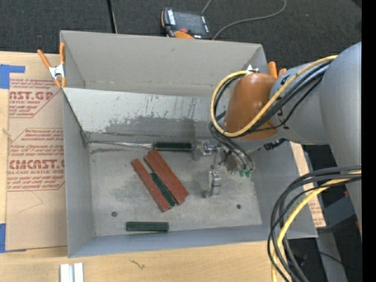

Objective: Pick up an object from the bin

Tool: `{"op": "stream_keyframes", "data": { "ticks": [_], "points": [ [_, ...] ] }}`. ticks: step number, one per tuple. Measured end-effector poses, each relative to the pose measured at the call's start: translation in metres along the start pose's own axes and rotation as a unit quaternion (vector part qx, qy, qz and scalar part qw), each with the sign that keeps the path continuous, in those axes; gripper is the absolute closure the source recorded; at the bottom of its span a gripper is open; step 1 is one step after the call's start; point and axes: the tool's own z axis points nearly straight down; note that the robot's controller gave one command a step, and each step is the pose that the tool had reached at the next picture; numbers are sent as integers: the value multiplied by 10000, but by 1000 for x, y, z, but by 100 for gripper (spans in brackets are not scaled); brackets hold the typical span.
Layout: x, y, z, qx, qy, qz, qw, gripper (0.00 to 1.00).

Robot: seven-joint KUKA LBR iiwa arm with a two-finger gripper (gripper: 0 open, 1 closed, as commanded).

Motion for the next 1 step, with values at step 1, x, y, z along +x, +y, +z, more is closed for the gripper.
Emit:
{"op": "stream_keyframes", "data": {
  "ticks": [1],
  "points": [
    [-12, 240, -4, 11, -34, -595, 9982, 0]
  ]
}}
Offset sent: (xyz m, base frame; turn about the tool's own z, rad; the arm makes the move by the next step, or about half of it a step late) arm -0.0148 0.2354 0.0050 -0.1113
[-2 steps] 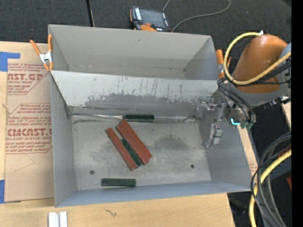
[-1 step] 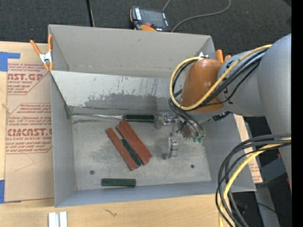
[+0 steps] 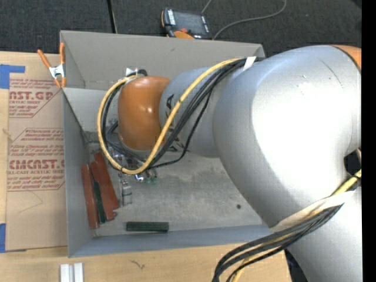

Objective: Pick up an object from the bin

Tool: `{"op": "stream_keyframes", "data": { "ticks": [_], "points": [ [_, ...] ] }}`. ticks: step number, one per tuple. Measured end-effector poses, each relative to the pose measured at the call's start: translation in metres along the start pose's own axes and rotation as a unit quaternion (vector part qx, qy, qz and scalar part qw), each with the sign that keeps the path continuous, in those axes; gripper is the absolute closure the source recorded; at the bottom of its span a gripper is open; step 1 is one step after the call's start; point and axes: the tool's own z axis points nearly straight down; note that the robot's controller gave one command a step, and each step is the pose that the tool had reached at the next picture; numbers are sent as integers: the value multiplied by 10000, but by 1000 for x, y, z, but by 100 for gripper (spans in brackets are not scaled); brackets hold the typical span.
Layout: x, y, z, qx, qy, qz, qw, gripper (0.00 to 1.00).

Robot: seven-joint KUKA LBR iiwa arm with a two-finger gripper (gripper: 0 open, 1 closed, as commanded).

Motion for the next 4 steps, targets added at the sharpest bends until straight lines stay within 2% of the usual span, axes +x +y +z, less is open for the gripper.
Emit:
{"op": "stream_keyframes", "data": {
  "ticks": [1, 2, 3, 4],
  "points": [
    [0, -4, 0, 8, 5, 27, 10000, 100],
    [14, 5, -57, 2, -8, -2203, 9754, 100],
    [14, 5, -56, 1, 1, -2195, 9756, 0],
    [-25, 14, -36, -4, 0, -4756, 8796, 0]
  ]
}}
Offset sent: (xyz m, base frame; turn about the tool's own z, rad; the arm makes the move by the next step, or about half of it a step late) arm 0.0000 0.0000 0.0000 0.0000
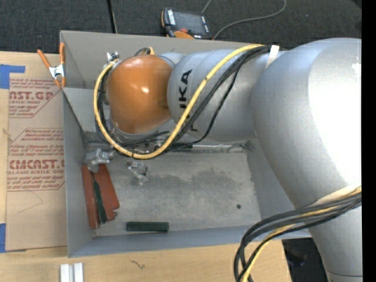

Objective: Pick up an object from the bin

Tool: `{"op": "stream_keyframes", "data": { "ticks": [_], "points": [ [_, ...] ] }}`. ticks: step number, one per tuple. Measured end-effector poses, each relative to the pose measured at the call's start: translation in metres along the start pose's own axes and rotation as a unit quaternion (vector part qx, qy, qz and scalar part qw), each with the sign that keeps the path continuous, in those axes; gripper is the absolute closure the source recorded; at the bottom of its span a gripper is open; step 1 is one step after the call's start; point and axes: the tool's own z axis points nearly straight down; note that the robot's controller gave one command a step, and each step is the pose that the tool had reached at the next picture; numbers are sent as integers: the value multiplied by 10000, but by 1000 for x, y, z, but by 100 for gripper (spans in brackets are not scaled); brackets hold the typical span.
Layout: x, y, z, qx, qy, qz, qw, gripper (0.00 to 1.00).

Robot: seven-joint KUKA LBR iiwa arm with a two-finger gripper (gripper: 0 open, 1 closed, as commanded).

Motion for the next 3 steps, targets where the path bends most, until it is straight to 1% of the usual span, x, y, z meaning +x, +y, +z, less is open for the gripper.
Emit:
{"op": "stream_keyframes", "data": {
  "ticks": [1, 2, 3],
  "points": [
    [0, 5, 35, 8, -10, -2521, 9677, 0],
    [0, 4, 34, 5, -3, -2516, 9678, 100],
    [0, 5, 35, -2, -13, -2516, 9678, 0]
  ]
}}
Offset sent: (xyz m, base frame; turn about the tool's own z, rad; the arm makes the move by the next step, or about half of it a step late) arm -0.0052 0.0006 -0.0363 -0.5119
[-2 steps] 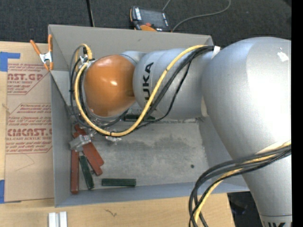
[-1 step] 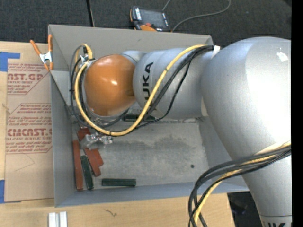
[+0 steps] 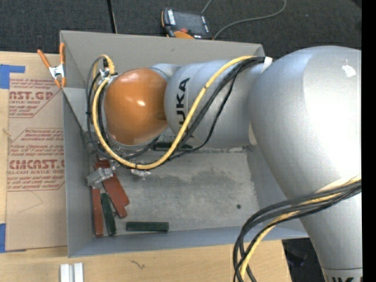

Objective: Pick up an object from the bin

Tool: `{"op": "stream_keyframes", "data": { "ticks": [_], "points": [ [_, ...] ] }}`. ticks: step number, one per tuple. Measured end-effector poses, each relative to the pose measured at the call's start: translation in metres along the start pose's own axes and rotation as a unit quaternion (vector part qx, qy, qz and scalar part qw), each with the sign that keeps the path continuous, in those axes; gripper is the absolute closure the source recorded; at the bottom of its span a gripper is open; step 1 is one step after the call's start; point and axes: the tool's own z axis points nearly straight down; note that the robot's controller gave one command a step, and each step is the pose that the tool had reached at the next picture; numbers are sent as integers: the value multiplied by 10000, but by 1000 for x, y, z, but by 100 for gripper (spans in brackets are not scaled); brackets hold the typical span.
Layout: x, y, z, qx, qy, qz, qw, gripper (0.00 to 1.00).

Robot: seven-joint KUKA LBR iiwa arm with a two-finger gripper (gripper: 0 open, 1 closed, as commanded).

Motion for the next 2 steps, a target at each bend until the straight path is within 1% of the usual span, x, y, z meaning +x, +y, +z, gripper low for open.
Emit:
{"op": "stream_keyframes", "data": {
  "ticks": [1, 2],
  "points": [
    [-1, -1, -3, 5, -10, -1, 10000, 100],
    [14, 32, -126, 23, 9, -23, 10000, 100]
  ]
}}
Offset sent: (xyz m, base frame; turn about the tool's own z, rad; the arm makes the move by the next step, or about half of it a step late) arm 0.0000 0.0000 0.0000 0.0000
